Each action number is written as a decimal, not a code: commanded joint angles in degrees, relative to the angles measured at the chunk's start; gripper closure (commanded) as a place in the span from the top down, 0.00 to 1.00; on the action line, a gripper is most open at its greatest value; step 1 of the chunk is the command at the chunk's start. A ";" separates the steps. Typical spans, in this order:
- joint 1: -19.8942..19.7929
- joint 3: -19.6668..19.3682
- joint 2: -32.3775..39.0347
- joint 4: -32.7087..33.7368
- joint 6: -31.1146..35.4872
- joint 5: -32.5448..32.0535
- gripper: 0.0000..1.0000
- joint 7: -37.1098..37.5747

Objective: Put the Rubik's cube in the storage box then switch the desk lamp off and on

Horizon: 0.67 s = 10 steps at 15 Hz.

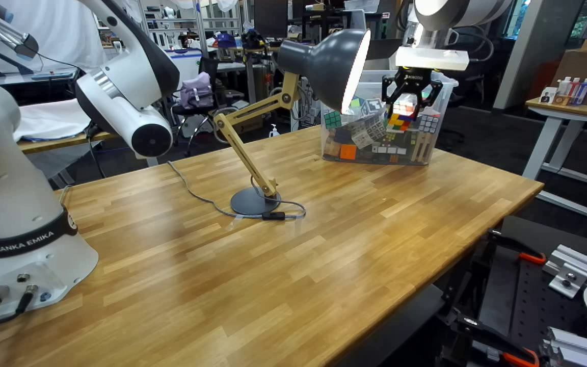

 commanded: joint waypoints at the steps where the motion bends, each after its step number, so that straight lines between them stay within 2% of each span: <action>1: -1.55 1.33 -1.85 -2.34 2.03 0.57 0.39 0.17; 10: -1.76 1.69 -2.38 -3.12 1.83 -0.18 0.39 0.71</action>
